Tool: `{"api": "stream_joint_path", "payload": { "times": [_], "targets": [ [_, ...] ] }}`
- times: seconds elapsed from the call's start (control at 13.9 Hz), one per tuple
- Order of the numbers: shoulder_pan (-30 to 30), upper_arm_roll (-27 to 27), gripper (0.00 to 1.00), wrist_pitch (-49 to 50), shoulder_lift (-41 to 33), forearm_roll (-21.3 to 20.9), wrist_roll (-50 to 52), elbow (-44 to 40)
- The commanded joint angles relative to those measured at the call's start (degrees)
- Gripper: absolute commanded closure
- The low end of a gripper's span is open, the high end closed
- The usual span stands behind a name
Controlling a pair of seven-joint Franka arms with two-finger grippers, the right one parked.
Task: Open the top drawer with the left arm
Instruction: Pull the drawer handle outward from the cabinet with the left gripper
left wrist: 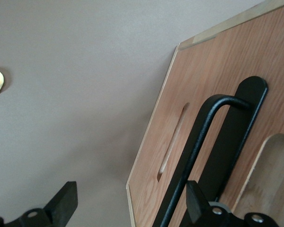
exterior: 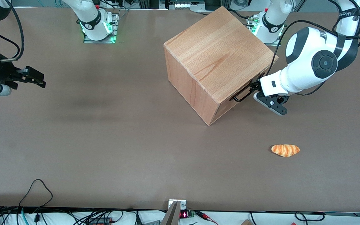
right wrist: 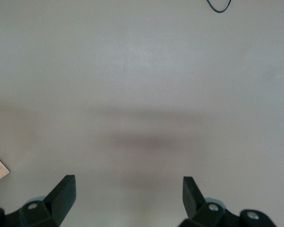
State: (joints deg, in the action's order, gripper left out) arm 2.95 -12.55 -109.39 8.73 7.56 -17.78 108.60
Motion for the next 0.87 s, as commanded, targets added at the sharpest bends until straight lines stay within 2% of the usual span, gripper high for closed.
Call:
{"api": "stream_joint_path", "payload": {
  "times": [0.0, 0.36, 0.79],
  "targets": [
    [-0.66, -0.20, 0.00, -2.66, 0.41, 0.53, -2.60, 1.61],
    [-1.45, -0.11, 0.00, -3.81, 1.47, 0.53, -3.84, 1.61],
    [-3.48, 4.27, 0.00, -5.66, 2.61, 0.44, -6.30, 1.35]
  ]
}}
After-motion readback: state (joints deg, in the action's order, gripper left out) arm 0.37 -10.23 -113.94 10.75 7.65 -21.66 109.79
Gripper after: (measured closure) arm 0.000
